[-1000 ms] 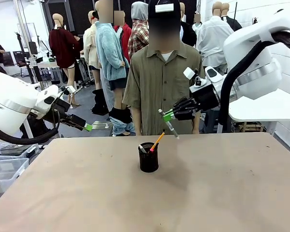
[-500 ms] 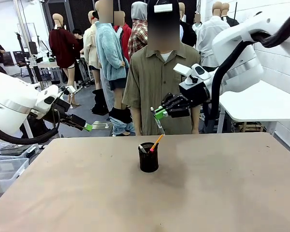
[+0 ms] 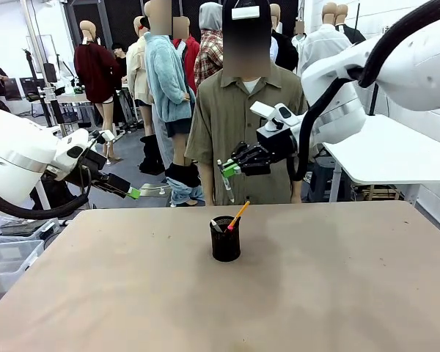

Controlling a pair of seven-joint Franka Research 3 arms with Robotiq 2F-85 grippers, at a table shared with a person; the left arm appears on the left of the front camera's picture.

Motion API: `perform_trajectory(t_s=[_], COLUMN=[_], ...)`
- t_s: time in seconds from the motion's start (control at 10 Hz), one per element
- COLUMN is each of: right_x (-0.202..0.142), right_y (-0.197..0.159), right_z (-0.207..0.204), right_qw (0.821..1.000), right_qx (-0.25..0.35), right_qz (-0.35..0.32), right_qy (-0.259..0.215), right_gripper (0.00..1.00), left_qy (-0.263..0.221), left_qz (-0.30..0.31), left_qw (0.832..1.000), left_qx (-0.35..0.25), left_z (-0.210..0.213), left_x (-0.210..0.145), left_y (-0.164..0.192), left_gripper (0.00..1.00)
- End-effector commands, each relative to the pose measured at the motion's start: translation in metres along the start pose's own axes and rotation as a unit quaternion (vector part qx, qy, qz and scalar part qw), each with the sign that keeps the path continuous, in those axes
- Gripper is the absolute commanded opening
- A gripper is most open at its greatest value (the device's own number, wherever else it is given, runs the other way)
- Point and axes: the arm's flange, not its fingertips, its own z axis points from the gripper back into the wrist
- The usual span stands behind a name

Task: Place the pens into the pen holder.
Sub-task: Pick up a writing instrument from the table and place it into the Pen holder.

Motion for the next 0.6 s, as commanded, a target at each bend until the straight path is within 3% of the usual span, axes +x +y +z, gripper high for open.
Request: perform_trajectory(t_s=[0.0, 0.5], right_x=[-0.008, -0.043], right_y=[-0.020, -0.040], right_z=[0.002, -0.006], right_qw=[1.000, 0.998], right_qx=[0.015, 0.036], right_qz=[0.007, -0.035], right_qy=[-0.025, -0.039], right_gripper=[0.00, 0.00], left_qy=[0.001, 0.001], left_qz=[-0.006, -0.006], left_qw=[1.000, 1.000], left_qx=[-0.004, -0.004], left_z=[0.000, 0.000], left_x=[0.001, 0.001], left_y=[0.002, 0.002], left_gripper=[0.76, 0.76])
